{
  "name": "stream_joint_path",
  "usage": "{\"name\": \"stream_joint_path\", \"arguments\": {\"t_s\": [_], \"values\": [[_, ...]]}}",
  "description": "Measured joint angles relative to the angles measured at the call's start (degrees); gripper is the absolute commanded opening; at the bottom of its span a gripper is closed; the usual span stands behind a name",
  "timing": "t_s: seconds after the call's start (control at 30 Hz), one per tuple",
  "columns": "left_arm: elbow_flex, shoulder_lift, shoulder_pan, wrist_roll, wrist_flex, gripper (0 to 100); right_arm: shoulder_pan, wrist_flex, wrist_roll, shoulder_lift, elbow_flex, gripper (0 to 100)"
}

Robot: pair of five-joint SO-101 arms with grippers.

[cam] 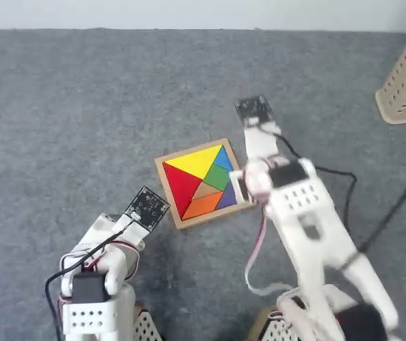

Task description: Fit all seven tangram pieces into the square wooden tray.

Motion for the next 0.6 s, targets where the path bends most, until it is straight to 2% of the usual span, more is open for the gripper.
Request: {"name": "stream_joint_path", "arguments": {"t_s": [0.3,0.47,0.6], "values": [[0.0,0.0,-0.1,0.0,0.0,3,1.1,-0.3,12.6,-22.8,24.6,0.6],[0.0,0.0,-0.1,0.0,0.0,3,11.4,-0.3,18.2,-37.3,34.1,0.6],[0.0,0.0,-0.2,0.0,0.0,3,20.7,-0.3,19.3,-49.3,41.3,0.6]]}}
